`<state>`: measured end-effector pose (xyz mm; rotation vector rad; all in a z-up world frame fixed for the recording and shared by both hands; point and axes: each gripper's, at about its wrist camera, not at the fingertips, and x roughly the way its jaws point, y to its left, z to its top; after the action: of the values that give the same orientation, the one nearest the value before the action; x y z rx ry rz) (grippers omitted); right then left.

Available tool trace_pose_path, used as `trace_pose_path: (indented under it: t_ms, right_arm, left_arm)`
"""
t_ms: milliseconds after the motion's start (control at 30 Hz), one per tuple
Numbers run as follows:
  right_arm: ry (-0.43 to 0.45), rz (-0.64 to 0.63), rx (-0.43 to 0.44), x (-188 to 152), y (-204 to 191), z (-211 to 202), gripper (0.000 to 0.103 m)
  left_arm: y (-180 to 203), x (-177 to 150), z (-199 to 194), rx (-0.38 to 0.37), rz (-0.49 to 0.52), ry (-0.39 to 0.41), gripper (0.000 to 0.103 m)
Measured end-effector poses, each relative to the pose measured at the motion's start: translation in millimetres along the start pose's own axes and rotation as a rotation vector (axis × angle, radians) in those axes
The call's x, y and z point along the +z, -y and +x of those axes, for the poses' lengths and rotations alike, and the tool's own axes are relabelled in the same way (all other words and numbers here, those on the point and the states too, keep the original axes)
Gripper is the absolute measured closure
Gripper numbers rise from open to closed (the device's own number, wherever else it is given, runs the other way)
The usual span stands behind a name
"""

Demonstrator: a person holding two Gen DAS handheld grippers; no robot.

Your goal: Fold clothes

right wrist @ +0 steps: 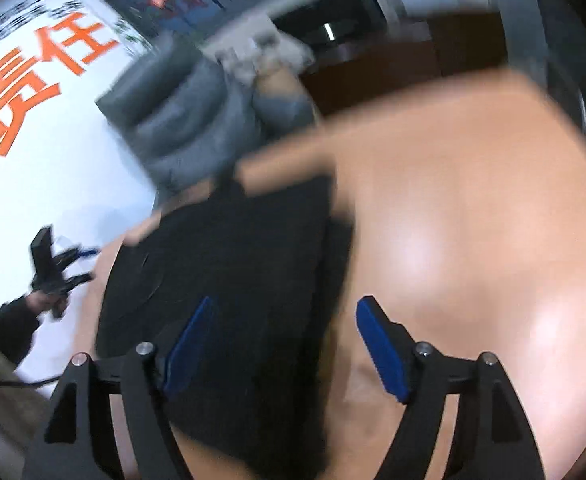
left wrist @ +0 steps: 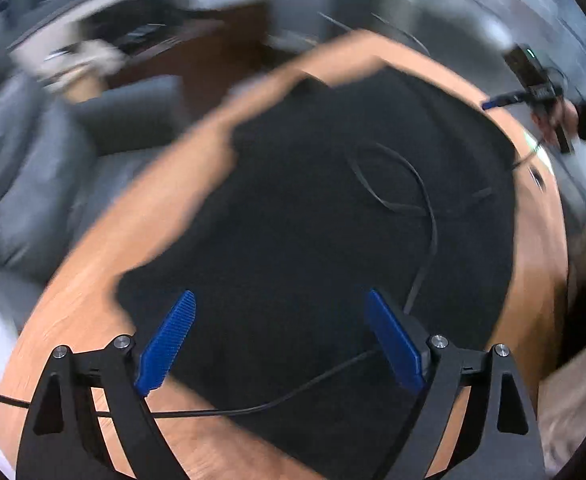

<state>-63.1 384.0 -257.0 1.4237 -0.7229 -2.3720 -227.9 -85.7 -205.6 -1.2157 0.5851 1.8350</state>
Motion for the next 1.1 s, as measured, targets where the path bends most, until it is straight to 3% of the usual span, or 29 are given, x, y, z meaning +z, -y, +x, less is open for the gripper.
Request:
trace_pose_path:
  t_ms: [100, 200, 300, 400, 600, 633, 667, 767, 833, 933, 1100]
  right_arm:
    - [-0.073, 0.063, -0.012, -51, 11, 2, 0.024]
    - [-0.078, 0.137, -0.015, -72, 22, 7, 0.024]
    - [-0.064, 0.149, 0.034, -71, 18, 17, 0.024]
    - [-0.051, 0.157, 0.084, -70, 12, 27, 0.024]
    - [-0.023, 0.174, 0.186, -68, 2, 48, 0.018]
    - [-0.044, 0.162, 0.174, -66, -2, 53, 0.034]
    - [-0.069, 0.147, 0.157, -64, -5, 59, 0.060]
    - [-0.014, 0.132, 0.119, -57, -14, 54, 0.070]
    - [0.092, 0.136, 0.121, -48, -13, 28, 0.074]
    - [0.214, 0.000, 0.122, -22, -36, -24, 0.075]
    - [0.245, -0.261, 0.141, 25, -80, -88, 0.075]
  left_arm:
    - [31, 17, 20, -0.079, 0.084, -0.006, 0.014]
    - [53, 30, 40, -0.089, 0.172, -0.004, 0.014]
    - [54, 28, 63, -0.136, 0.186, -0.053, 0.014]
    - [53, 20, 68, -0.165, 0.185, -0.039, 0.013]
    - [65, 5, 67, -0.152, 0.203, 0.003, 0.008]
    - [71, 3, 70, -0.139, 0.217, -0.001, 0.004]
    - [77, 1, 73, -0.121, 0.233, 0.000, 0.003]
    - [87, 2, 75, -0.112, 0.189, 0.021, 0.001]
    - [99, 7, 78, -0.108, 0.157, 0.040, 0.001]
    - [135, 23, 88, -0.093, 0.122, 0.071, 0.001]
    - [211, 68, 115, -0.088, 0.032, 0.142, 0.001]
